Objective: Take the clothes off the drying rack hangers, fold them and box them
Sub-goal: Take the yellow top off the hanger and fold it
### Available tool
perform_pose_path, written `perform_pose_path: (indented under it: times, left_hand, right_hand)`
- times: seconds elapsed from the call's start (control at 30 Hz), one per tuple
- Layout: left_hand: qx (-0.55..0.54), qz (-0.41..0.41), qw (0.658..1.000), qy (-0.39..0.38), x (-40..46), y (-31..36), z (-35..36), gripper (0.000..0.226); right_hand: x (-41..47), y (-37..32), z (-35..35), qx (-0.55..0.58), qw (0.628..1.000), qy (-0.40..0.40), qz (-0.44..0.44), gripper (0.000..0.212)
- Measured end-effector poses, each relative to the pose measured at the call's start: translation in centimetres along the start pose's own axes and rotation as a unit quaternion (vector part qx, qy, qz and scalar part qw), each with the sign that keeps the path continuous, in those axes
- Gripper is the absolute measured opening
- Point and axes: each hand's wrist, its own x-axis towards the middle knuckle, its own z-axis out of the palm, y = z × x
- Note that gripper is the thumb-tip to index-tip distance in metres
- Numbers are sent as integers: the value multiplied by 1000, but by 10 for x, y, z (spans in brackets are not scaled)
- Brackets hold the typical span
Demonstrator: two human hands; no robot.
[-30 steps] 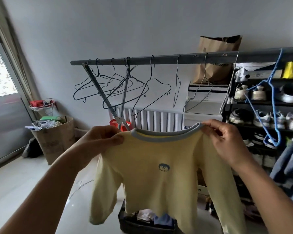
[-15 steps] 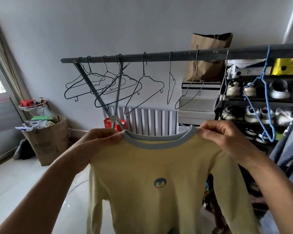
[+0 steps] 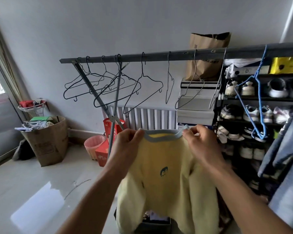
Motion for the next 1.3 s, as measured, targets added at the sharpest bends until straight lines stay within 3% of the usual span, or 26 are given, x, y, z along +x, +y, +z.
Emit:
perform_pose_path:
  times: [0.17, 0.4, 0.53, 0.6, 0.67, 0.77, 0.83, 0.9, 0.93, 1.03, 1.1, 1.2, 1.3]
  left_hand:
    - [-17, 48, 999, 0, -16, 3, 33, 23]
    - [-71, 43, 996, -33, -28, 7, 48, 17]
    - [-170, 3, 979, -109, -37, 18, 46, 45]
    - [-186, -11, 971, -148, -39, 19, 42, 61]
    - [-187, -20, 967, -174, -37, 19, 37, 57]
    - [-50, 60, 989, -128, -21, 9, 27, 24]
    - [112, 179, 973, -95, -1, 5, 17, 48]
    - [200, 257, 932, -161, 18, 9, 10, 82]
    - [226, 270, 912, -209, 23, 16, 9, 85]
    - [184, 229, 908, -298, 33, 35, 15, 46]
    - [141, 210, 924, -287, 36, 44, 24, 25]
    - [170, 227, 925, -254, 39, 59, 35, 15]
    - [190, 226, 916, -272, 39, 79, 43, 9]
  right_hand:
    - [-23, -9, 24, 54, 997, -32, -44, 17]
    - [-28, -8, 31, 111, 990, -69, -51, 18]
    - [-30, -7, 27, 191, 971, -140, -19, 22]
    - [-29, -7, 23, 151, 976, -151, -30, 26]
    - [-24, -6, 19, 104, 981, -161, -41, 21]
    - [-13, -6, 9, 92, 981, -165, -41, 6]
    - [-7, -9, -1, 103, 975, -194, -42, 11]
    - [-4, -14, -12, 119, 960, -247, -59, 9]
    - [-3, -16, -17, 131, 952, -266, -68, 9]
    - [0, -18, -26, 191, 940, -269, -84, 10]
    - [2, -15, -31, 205, 947, -231, -89, 11]
    - [2, -3, -39, 191, 959, -196, -70, 20]
    - [0, 13, -43, 148, 967, -200, -56, 25]
